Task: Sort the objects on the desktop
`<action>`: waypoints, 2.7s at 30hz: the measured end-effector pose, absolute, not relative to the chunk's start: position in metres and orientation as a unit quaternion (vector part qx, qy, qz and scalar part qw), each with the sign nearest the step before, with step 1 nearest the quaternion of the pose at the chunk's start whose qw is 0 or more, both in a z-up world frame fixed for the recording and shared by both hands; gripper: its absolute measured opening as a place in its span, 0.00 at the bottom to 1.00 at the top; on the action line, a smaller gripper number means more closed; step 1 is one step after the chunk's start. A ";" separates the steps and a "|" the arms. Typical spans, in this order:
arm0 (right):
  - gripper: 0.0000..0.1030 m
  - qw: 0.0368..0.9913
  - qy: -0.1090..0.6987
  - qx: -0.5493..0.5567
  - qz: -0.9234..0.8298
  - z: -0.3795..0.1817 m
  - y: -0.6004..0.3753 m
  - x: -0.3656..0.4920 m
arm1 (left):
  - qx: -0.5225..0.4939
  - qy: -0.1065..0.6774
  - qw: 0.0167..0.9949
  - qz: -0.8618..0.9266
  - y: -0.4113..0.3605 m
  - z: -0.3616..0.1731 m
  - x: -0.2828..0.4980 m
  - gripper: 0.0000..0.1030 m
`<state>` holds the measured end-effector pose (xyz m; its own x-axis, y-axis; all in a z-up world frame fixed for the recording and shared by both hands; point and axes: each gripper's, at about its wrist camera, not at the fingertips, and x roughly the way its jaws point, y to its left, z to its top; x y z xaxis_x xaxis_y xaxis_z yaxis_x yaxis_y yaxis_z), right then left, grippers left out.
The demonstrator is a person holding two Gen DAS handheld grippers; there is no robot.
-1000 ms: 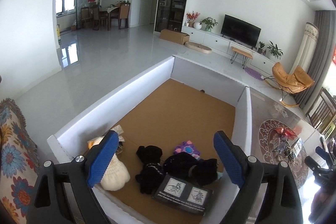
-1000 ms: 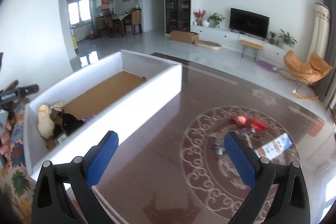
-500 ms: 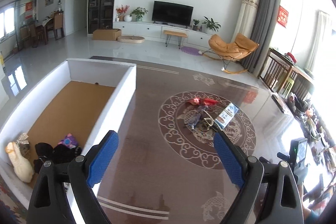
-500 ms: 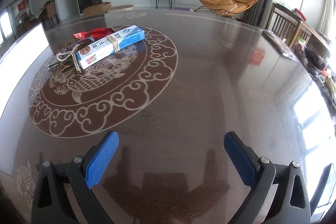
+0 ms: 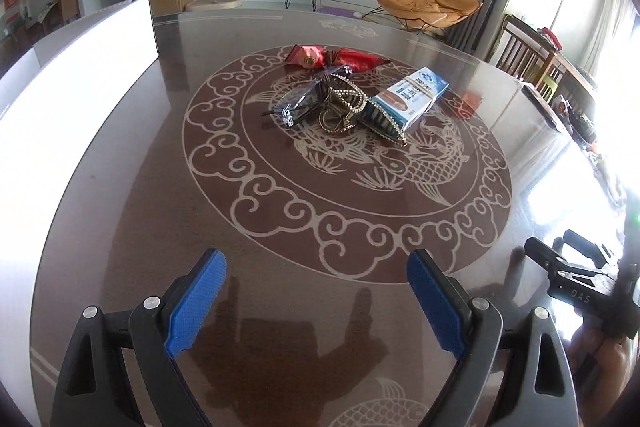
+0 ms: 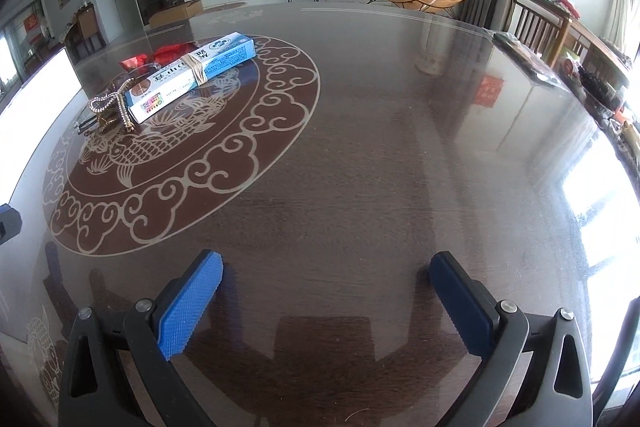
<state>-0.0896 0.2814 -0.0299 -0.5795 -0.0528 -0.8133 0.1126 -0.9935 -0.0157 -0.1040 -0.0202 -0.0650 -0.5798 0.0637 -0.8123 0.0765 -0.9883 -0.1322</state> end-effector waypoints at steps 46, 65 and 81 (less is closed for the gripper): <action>1.00 0.047 0.033 0.456 -0.888 -0.030 0.281 -0.090 | 0.463 0.008 0.010 -0.886 -0.001 -0.083 -0.119 1.00; 1.00 0.047 0.033 0.456 -0.888 -0.031 0.281 -0.091 | 0.477 0.008 -0.003 -0.879 -0.014 -0.077 -0.133 1.00; 1.00 0.047 0.033 0.456 -0.888 -0.031 0.280 -0.090 | 0.517 -0.079 0.007 -0.852 -0.037 -0.072 -0.259 1.00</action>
<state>-0.0902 0.2802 -0.0306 -0.5792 -0.0535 -0.8134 0.1130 -0.9935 -0.0152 -0.2594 -0.0373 -0.0722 -0.4650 -0.0934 -0.8804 -0.0705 -0.9874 0.1419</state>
